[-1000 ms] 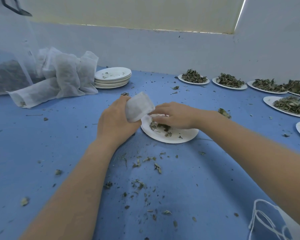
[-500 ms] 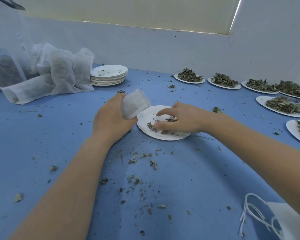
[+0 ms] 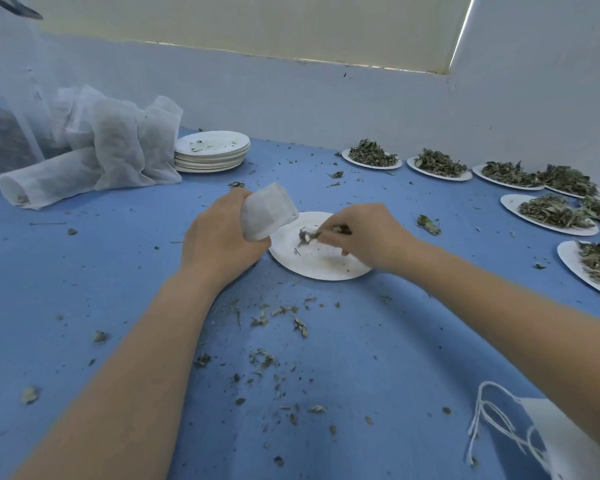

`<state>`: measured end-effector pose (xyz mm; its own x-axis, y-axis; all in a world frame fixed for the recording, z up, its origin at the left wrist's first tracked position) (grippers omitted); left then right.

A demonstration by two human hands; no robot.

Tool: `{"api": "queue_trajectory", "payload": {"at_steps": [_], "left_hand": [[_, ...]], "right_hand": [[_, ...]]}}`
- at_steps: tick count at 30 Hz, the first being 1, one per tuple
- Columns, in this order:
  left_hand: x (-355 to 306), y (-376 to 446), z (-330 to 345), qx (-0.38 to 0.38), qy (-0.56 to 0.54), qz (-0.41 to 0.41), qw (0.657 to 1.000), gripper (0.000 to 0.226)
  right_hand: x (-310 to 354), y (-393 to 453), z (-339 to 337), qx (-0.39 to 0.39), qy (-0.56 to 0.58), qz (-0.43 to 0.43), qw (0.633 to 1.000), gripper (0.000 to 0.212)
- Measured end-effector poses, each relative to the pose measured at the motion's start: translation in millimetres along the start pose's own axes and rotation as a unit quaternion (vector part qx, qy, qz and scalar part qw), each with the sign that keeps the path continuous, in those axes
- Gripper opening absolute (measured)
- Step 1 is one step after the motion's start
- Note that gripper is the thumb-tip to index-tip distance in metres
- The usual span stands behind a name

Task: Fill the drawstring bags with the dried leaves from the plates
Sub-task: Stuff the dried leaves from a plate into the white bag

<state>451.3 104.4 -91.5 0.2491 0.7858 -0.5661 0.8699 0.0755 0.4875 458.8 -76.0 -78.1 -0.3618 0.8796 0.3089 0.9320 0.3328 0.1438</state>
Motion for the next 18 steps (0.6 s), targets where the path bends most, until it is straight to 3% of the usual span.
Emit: {"api": "queue_trajectory", "payload": {"at_steps": [2,5,13,18], "left_hand": [[-1.9,-0.1,1.8,0.010,0.006,0.008,1.000,0.043],[-6.6,-0.4,4.4,0.023,0.038,0.027,0.999,0.045],[-30.5,-4.8,7.1,-0.002,0.090,0.096,0.991,0.046],[-32.5,-5.3,12.3,0.012,0.044,0.071,0.996,0.046]], "right_hand": [[-7.9,3.1,-21.6,-0.029,0.049,0.015,0.998,0.017],[-4.5,7.3,-43.6,-0.041,0.030,-0.005,0.999,0.014],[36.1,13.0,-36.0,0.021,-0.046,-0.081,0.995,0.013],[52.0,11.7,-33.0,0.023,-0.014,-0.103,0.994,0.023]]}}
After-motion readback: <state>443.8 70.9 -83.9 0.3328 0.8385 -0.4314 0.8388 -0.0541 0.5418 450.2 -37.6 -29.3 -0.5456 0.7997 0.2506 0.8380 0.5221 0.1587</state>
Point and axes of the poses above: each hand's wrist, its own y-axis towards the middle knuckle, its own z-axis out of the palm, x = y × z, the point moved 8 cm from there along y, towards the middle knuckle, and after that the axes turned 1 degree about y, right-handed, at the moved point
